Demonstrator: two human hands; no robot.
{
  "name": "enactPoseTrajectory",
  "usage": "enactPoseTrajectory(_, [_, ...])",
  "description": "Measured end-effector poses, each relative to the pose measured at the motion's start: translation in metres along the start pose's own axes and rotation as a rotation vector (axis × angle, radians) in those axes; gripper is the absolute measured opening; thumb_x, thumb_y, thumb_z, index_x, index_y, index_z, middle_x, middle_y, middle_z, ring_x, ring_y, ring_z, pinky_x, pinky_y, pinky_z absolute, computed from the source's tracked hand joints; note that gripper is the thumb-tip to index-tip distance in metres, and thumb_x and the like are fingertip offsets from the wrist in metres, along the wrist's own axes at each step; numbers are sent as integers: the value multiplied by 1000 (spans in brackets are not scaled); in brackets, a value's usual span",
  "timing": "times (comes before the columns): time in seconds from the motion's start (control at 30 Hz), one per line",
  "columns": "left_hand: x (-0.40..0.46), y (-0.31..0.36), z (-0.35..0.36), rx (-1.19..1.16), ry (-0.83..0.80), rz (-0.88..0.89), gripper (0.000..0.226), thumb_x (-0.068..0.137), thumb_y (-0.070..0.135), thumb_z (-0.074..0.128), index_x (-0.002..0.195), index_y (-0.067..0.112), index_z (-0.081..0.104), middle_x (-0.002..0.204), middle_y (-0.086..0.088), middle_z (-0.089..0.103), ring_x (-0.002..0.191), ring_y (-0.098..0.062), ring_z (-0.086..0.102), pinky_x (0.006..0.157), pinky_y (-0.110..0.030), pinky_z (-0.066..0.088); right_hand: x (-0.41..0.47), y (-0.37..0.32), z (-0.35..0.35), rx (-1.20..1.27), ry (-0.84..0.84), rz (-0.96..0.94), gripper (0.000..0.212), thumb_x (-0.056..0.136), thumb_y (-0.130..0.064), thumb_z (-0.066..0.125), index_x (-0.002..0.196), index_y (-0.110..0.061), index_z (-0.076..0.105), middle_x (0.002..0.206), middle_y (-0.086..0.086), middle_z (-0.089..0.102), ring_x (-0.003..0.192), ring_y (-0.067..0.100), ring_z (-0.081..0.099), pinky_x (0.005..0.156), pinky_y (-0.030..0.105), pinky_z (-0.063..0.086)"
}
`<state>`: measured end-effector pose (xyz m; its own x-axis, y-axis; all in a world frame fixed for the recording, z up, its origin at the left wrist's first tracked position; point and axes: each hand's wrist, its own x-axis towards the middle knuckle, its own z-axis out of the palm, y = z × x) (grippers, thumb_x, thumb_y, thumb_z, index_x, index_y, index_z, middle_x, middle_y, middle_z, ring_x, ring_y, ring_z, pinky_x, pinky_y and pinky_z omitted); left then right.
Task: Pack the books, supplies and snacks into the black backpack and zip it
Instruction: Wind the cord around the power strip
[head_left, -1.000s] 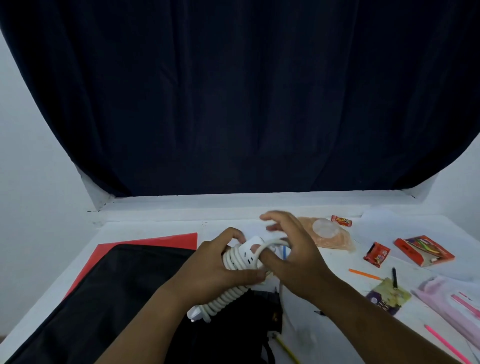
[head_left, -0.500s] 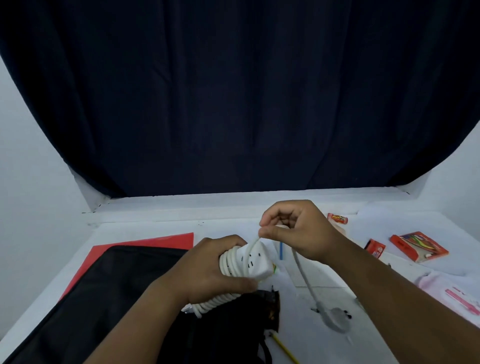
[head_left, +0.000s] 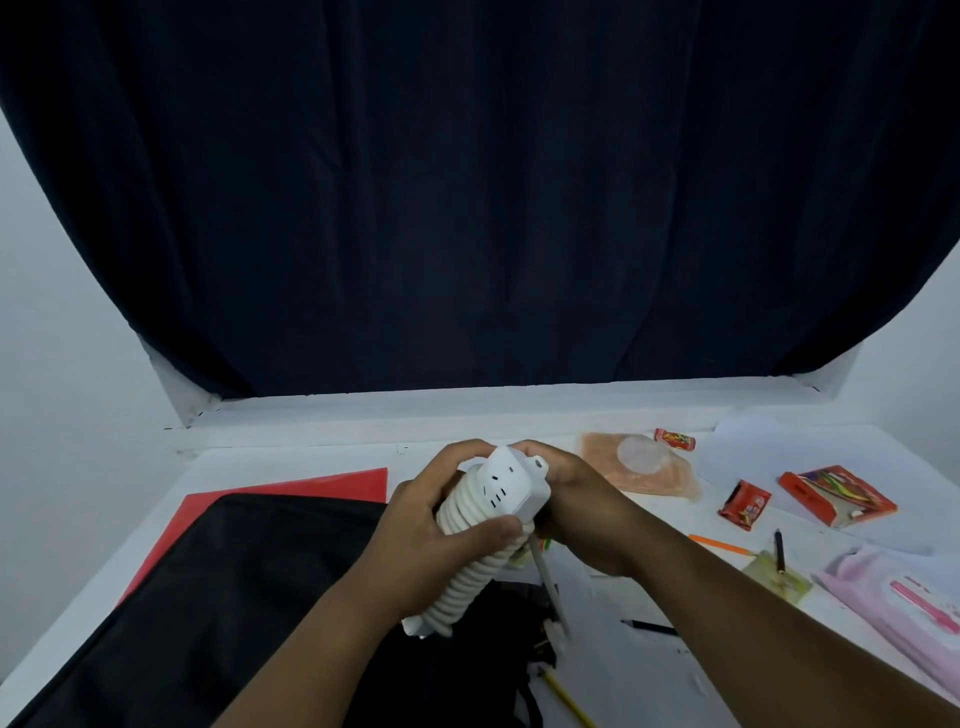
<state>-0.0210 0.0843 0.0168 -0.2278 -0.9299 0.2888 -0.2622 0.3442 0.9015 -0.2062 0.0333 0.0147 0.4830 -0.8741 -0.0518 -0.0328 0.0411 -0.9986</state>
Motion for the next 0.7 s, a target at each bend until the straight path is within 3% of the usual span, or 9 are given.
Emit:
enactPoseTrajectory(0.07, [1, -3, -2, -38, 76, -9, 48, 70, 49, 80, 112, 35, 62, 99, 1, 72, 86, -16, 71, 69, -29, 58, -6, 9, -3, -34, -70, 94, 25, 95, -24, 54, 117, -16, 62, 100, 25, 67, 78, 34, 63, 70, 41, 53])
enactPoseTrajectory(0.2, [7, -6, -15, -75, 248, -84, 40, 76, 42, 84, 104, 26, 60, 86, -1, 74, 71, -16, 71, 61, -27, 55, -25, 30, -10, -276, -90, 92, 11, 97, -19, 60, 107, -19, 64, 72, -3, 67, 60, 15, 59, 61, 29, 47])
enactPoseTrajectory(0.27, [8, -6, -18, -7, 276, -110, 43, 73, 44, 81, 105, 26, 59, 84, 1, 74, 70, -15, 72, 60, -26, 56, -30, 32, -14, -470, -41, 38, 7, 94, -20, 65, 96, -26, 68, 70, -10, 65, 59, 7, 58, 62, 30, 50])
enactPoseTrajectory(0.37, [7, -12, -16, 96, 281, -127, 40, 75, 44, 81, 104, 31, 57, 85, 6, 73, 70, -13, 71, 61, -29, 58, -35, 27, -18, -751, 11, -12, 15, 92, -23, 65, 103, -32, 67, 75, -11, 62, 63, 3, 57, 65, 24, 48])
enactPoseTrajectory(0.47, [9, -22, -15, 224, 242, -143, 41, 78, 48, 81, 107, 37, 53, 90, 13, 71, 76, -8, 69, 68, -34, 61, -37, 21, -19, -1032, 74, -170, 24, 92, -22, 62, 113, -31, 67, 93, -9, 63, 81, 12, 59, 72, 29, 50])
enactPoseTrajectory(0.53, [11, -27, -18, 292, 180, -162, 45, 78, 56, 78, 110, 39, 51, 92, 17, 70, 79, -5, 69, 72, -35, 61, -36, 17, -20, -1282, 131, -381, 27, 85, -14, 63, 105, -29, 71, 88, -6, 60, 79, 18, 57, 68, 33, 47])
enactPoseTrajectory(0.6, [12, -29, -19, 348, 108, -171, 49, 77, 64, 75, 113, 41, 51, 92, 18, 70, 81, -3, 69, 75, -36, 60, -34, 13, -22, -1454, 207, -562, 39, 65, -2, 71, 92, -31, 75, 76, -7, 55, 69, 18, 52, 68, 33, 44])
enactPoseTrajectory(0.7, [12, -25, -20, 406, 21, -154, 53, 75, 72, 71, 117, 45, 54, 100, 22, 70, 90, 1, 67, 80, -34, 59, -31, 5, -21, -1498, 260, -679, 52, 55, 6, 78, 85, -36, 76, 81, -11, 52, 79, 17, 52, 95, 43, 36])
